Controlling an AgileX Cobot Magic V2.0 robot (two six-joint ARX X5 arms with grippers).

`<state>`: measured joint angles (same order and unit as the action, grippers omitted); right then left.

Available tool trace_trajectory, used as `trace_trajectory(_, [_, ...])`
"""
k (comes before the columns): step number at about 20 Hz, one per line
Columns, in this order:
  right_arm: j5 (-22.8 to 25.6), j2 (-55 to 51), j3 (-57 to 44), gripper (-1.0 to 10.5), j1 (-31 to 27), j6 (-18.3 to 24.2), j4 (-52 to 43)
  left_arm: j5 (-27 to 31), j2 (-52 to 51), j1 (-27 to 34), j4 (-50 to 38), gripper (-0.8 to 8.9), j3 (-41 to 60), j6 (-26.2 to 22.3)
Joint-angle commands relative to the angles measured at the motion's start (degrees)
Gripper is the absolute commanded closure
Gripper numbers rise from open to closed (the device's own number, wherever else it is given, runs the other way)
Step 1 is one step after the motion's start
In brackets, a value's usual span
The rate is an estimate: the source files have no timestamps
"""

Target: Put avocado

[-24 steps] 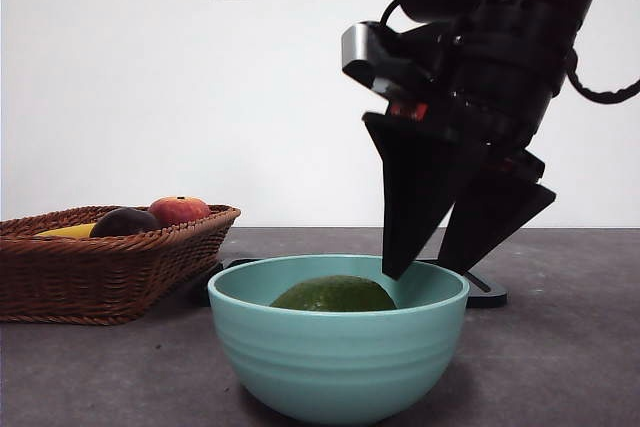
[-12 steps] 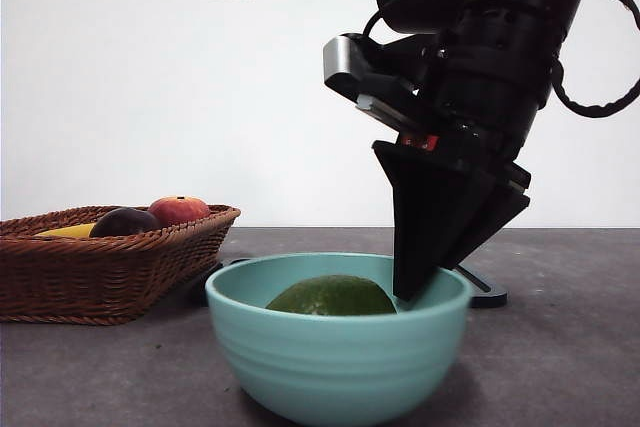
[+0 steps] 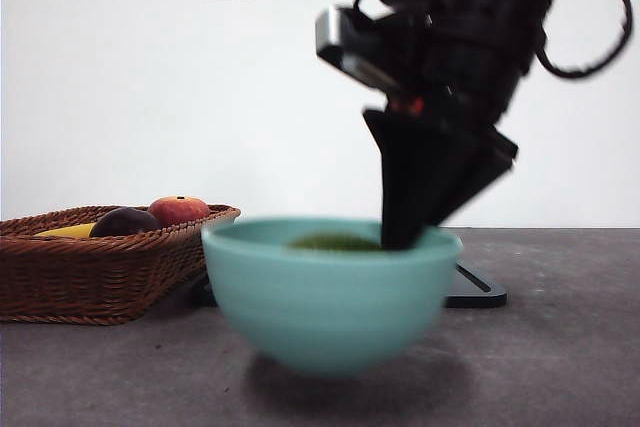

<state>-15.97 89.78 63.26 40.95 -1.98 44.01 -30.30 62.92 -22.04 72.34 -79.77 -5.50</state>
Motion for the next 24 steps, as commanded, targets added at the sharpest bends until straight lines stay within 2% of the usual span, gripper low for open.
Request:
trace_trajectory(1, [-0.07,0.87,4.94,9.4,-0.5,-0.81,2.12,-0.28,0.22,-0.33,-0.37,4.4,-0.83,-1.11])
trace_trajectory(8, [-0.07,4.11,14.16,9.4,-7.89,-0.98,3.58,-0.28,0.22,-0.33,-0.55,4.4,-0.83,-1.11])
trace_trajectory(18, [-0.02,28.92,38.38,9.4,-16.59,-0.13,6.67,-0.28,0.22,-0.33,-0.5,4.4,-0.83,-1.09])
trace_trajectory(24, [-0.04,33.24,39.58,9.4,-17.68,-0.15,5.73,-0.28,0.22,-0.33,-0.59,4.4,-0.83,-1.09])
